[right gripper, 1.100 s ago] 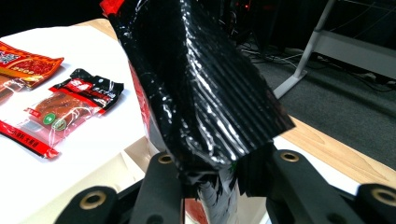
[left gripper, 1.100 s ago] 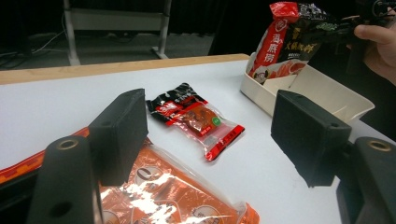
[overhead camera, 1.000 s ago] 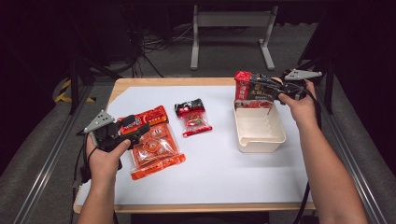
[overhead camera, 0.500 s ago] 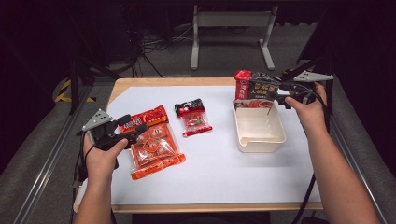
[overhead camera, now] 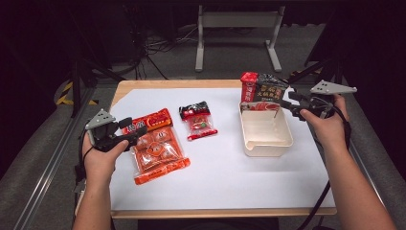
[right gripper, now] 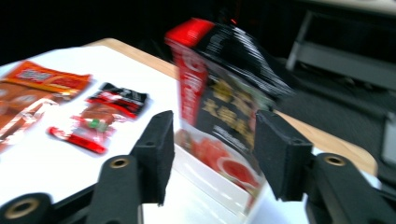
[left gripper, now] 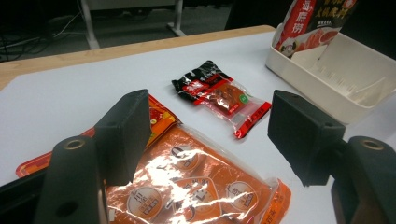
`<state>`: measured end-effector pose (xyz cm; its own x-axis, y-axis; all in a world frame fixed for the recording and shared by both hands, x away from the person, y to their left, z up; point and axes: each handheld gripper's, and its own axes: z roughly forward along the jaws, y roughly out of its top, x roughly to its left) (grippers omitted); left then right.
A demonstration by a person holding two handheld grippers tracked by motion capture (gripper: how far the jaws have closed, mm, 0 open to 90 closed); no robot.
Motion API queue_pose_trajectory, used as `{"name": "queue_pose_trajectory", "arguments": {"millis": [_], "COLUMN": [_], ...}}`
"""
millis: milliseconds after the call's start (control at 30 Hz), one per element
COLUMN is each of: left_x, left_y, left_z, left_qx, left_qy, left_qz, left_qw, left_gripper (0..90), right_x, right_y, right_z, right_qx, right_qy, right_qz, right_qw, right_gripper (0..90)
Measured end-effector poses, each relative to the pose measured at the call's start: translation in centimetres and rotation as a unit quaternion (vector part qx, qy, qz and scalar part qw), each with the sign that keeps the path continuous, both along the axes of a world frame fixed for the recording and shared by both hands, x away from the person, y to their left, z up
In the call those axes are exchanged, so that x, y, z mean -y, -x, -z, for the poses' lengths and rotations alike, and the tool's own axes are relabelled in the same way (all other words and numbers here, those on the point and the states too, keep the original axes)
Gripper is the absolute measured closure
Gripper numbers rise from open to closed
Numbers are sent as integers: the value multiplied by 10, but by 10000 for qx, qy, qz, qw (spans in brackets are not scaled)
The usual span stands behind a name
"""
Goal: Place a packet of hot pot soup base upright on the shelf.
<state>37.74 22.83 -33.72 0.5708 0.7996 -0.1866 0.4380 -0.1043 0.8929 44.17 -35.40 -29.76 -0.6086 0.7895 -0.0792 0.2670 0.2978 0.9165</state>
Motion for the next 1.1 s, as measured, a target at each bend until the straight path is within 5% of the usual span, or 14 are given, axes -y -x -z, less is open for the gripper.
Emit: {"name": "queue_pose_trajectory", "arguments": {"millis": [200,400,567,1100], "left_x": [-6,-8,-10,-27], "left_y": [-3,-9,-12,-34], "left_z": [3,6,7,25], "left_qx": [56,156,103,33], "left_qy": [-44,-242,-319,-256], "left_qz": [-56,70,101,-411], "left_qw": [10000,9996,9994,9988], "left_gripper": [262,191,179,176], "right_x": [-20,-30,-43,-65], "right_y": [21,38,53,71], "right_z": [1,4,9,15], "right_qx": [77,-21,62,-19], "right_qy": [98,-143,40,91], "right_qz": [-515,-580,-520,-1009], "right_qw": [9986,9982,9986,9949], "right_gripper": [455,385,338,349]}}
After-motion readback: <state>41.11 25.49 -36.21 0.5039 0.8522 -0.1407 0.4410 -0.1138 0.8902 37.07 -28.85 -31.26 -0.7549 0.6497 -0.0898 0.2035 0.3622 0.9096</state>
